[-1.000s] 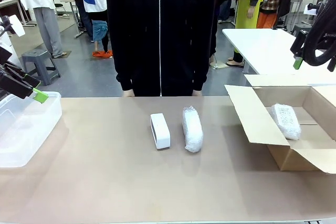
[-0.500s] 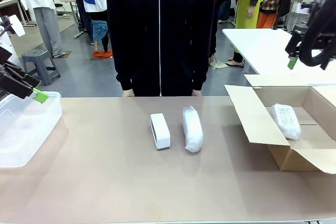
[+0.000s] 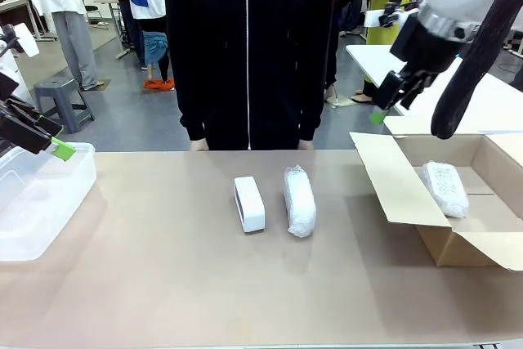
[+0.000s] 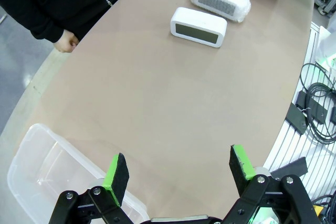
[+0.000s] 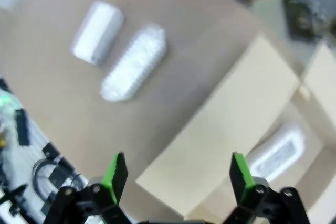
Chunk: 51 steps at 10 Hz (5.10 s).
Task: Separate and place wrapped and unwrapped clocks.
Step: Pick up the Digital clock indicated by the person.
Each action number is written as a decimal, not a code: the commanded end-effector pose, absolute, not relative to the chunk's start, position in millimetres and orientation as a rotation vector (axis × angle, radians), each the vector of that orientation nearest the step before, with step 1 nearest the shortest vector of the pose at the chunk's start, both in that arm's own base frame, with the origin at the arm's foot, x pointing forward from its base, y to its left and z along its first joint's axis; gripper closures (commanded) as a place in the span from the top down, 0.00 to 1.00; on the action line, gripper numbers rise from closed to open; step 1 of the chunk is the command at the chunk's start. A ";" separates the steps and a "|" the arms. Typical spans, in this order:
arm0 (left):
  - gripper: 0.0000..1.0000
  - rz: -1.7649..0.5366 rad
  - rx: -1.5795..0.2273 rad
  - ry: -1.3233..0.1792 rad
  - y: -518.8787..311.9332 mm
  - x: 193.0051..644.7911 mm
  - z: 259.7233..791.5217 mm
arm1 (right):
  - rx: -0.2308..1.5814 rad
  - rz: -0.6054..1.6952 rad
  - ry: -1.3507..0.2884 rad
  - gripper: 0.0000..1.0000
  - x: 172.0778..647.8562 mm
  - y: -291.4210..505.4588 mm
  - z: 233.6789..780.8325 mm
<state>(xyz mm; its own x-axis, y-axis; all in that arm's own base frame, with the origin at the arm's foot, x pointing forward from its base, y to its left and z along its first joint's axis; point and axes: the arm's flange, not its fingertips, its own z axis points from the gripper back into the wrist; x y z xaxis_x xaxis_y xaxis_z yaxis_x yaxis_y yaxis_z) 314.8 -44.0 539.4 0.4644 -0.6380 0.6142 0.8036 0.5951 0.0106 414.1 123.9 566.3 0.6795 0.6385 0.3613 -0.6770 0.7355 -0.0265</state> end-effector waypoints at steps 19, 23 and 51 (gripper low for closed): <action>1.00 -0.913 -0.317 -0.624 -42.9 315.8 538.6 | 0.383 1.231 -0.468 1.00 373.9 138.2 566.1; 1.00 -0.913 -0.317 -0.624 -42.9 315.8 538.6 | 0.383 1.231 -0.468 1.00 373.9 138.2 566.1; 1.00 -0.913 -0.317 -0.624 -42.9 315.8 538.6 | 0.009 0.433 -0.218 1.00 442.2 266.7 408.8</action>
<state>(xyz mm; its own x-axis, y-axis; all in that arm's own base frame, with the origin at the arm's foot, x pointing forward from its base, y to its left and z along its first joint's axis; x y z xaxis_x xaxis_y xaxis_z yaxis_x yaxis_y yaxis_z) 314.7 -44.1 539.6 0.4645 -0.6373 0.6149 0.8035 0.5953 0.0100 438.0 262.3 419.2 0.8747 0.4394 0.2046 -0.4489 0.8936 -0.0003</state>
